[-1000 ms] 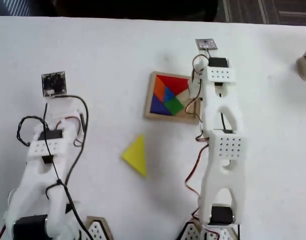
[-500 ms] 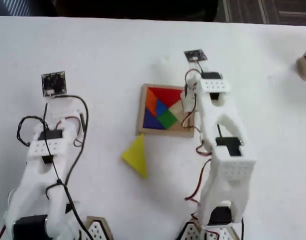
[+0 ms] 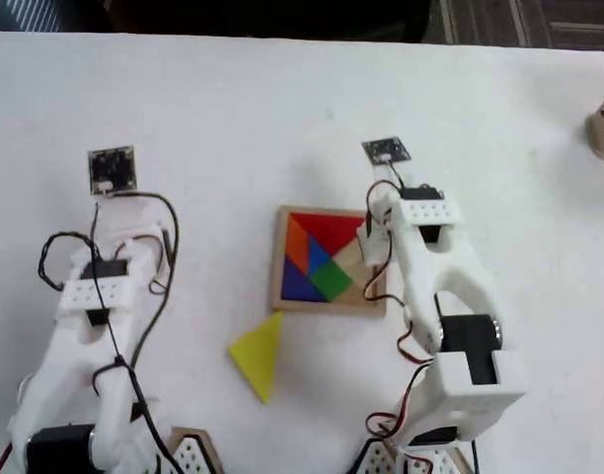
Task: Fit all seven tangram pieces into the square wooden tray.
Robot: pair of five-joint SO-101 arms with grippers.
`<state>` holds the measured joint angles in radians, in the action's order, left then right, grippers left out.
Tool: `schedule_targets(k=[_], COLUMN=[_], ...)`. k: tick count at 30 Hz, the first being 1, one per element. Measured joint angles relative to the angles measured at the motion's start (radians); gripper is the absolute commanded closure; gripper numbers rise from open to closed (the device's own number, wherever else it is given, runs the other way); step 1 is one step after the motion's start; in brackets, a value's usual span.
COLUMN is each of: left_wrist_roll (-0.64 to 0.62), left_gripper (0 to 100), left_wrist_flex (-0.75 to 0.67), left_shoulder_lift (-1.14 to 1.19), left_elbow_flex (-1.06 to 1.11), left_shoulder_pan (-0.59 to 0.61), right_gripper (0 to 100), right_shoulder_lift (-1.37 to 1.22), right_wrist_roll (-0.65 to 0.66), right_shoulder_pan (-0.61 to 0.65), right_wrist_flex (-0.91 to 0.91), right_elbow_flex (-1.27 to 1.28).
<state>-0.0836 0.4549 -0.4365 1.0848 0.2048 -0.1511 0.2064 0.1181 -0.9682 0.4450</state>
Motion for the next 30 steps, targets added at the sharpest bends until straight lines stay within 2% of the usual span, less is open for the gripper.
schedule_targets(k=[3, 5, 9, 12, 15, 19, 30], left_wrist_roll=[0.000, 0.000, 0.000, 0.000, 0.000, 0.000, 0.000], left_gripper=[98, 96, 80, 66, 59, 59, 59], left_wrist_flex=[0.000, 0.000, 0.026, 0.161, 0.347, 0.525, 0.559], left_shoulder_lift=[0.000, 0.000, 0.000, -0.005, -0.048, -0.129, -0.358], left_elbow_flex=[0.000, 0.000, 0.000, 0.000, 0.000, 0.006, 0.183], left_shoulder_pan=[-0.032, -0.038, -0.055, -0.112, -0.175, -0.270, -0.430], right_gripper=[80.3, 79.9, 82.4, 83.7, 83.6, 83.6, 83.6], right_shoulder_lift=[0.000, 0.000, 0.000, 0.000, 0.000, 0.000, 0.000], right_wrist_roll=[0.002, 0.002, 0.002, 0.002, 0.002, 0.002, 0.002], right_shoulder_pan=[0.009, 0.009, 0.009, 0.008, 0.008, 0.008, 0.008], right_wrist_flex=[-0.003, -0.002, 0.015, 0.029, 0.029, 0.029, 0.032], right_elbow_flex=[0.002, 0.002, 0.002, 0.002, 0.002, 0.002, 0.002])
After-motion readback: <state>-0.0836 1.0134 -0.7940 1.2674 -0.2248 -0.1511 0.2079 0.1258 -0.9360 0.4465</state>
